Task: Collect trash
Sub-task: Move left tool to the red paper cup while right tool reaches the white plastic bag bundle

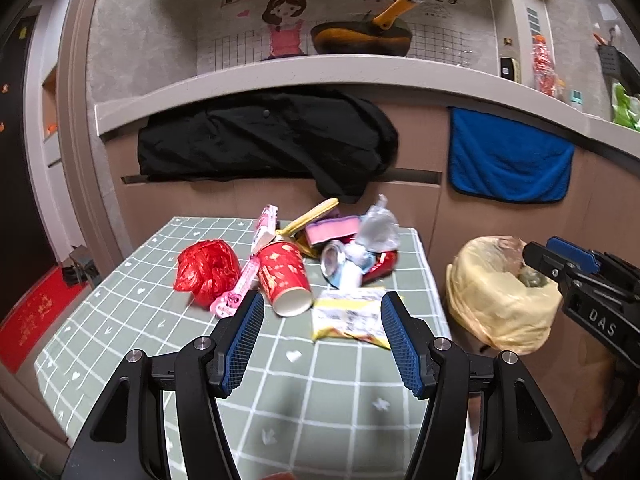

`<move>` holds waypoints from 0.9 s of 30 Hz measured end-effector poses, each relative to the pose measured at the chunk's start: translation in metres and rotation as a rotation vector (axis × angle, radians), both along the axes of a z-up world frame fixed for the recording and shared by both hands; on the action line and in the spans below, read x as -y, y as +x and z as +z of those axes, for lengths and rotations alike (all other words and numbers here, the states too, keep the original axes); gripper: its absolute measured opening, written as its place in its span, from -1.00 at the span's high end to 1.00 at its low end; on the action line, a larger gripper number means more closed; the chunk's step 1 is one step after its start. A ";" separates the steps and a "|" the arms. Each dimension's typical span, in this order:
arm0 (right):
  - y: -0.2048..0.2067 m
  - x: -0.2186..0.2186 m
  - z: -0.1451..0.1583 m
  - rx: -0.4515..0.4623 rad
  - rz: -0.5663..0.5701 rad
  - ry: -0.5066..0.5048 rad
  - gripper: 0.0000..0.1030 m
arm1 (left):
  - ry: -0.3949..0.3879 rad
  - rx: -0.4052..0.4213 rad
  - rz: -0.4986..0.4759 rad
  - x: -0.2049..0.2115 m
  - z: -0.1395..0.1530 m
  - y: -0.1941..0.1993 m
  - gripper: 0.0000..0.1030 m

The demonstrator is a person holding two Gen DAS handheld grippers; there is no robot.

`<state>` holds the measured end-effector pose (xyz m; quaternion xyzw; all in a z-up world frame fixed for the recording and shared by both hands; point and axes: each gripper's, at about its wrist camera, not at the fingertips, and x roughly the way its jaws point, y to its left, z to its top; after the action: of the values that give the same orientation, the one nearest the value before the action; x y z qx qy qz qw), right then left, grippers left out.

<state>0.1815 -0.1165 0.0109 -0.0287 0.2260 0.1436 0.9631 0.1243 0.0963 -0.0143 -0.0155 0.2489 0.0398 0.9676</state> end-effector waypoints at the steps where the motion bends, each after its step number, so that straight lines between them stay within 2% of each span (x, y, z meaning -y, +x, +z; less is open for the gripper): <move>1: 0.009 -0.005 -0.001 -0.009 0.003 -0.003 0.25 | -0.020 -0.010 0.002 -0.009 -0.002 0.007 -0.18; 4: 0.031 -0.015 -0.007 -0.041 0.021 0.017 0.25 | -0.080 -0.036 0.014 -0.036 -0.009 0.023 -0.17; 10: 0.059 -0.031 -0.029 -0.092 0.055 0.003 0.25 | -0.115 -0.093 0.056 -0.067 -0.035 0.042 -0.11; 12: 0.067 -0.033 -0.037 -0.114 0.064 -0.005 0.25 | -0.158 -0.130 0.050 -0.076 -0.043 0.053 -0.11; 14: 0.074 -0.033 -0.044 -0.135 0.069 -0.003 0.25 | -0.235 -0.169 0.018 -0.086 -0.048 0.068 -0.09; 17: 0.081 -0.030 -0.054 -0.168 0.068 0.011 0.25 | -0.318 -0.179 -0.011 -0.092 -0.048 0.090 -0.08; 21: 0.090 -0.027 -0.066 -0.213 0.065 0.019 0.25 | -0.299 -0.189 0.009 -0.086 -0.049 0.127 -0.08; 27: 0.094 -0.022 -0.074 -0.246 0.072 0.042 0.25 | -0.319 -0.292 0.082 -0.091 -0.068 0.177 -0.07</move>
<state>0.2753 -0.0942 -0.0627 0.0014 0.3380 0.1851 0.9228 0.3008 0.1874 -0.0820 -0.1725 0.3886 0.0411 0.9042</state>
